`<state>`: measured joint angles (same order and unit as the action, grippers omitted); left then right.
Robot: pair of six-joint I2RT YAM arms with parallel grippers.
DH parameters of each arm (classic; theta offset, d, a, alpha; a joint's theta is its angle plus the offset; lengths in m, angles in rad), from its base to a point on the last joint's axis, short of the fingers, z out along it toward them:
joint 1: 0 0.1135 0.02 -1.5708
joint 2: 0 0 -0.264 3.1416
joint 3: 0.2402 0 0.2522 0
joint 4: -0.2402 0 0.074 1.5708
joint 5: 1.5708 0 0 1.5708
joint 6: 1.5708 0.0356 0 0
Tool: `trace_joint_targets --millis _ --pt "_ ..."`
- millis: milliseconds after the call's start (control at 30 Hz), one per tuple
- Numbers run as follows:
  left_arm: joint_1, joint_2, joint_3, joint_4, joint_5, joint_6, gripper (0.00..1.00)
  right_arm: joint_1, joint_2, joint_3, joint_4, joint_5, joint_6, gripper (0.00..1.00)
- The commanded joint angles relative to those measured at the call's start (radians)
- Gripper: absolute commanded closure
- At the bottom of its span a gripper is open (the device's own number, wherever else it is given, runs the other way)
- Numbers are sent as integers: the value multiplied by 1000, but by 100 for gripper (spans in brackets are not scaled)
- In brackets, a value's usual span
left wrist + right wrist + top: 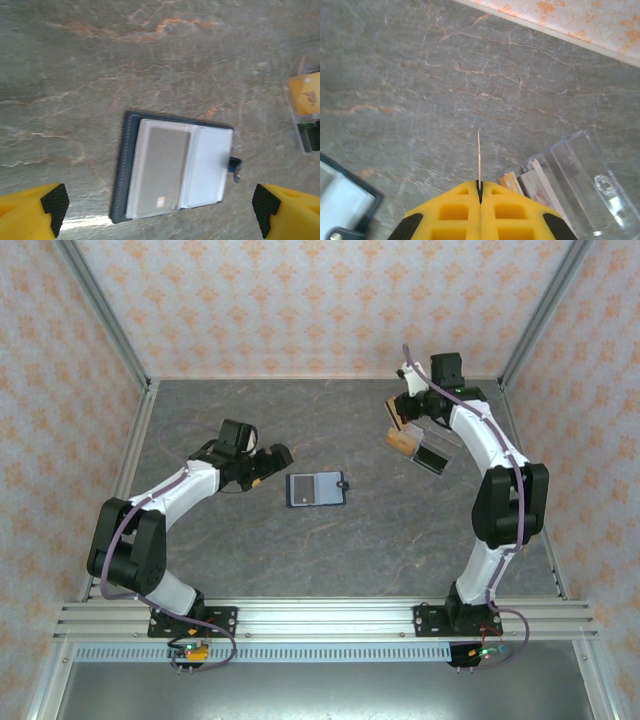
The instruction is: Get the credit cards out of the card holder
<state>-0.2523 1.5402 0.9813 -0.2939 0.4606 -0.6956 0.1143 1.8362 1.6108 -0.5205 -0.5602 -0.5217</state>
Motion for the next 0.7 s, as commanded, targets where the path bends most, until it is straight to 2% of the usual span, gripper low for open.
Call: trace_joint_targets --millis 0,200,667 --pt "12 -28 34 -70 -68 41 2 1 49 43 -60 44 -222 100" --pt "12 -29 38 -84 -78 52 0 -1 161 177 -233 60 -375 100" --pt "12 -8 51 -103 -64 67 0 0 273 249 -307 167 -474 100"
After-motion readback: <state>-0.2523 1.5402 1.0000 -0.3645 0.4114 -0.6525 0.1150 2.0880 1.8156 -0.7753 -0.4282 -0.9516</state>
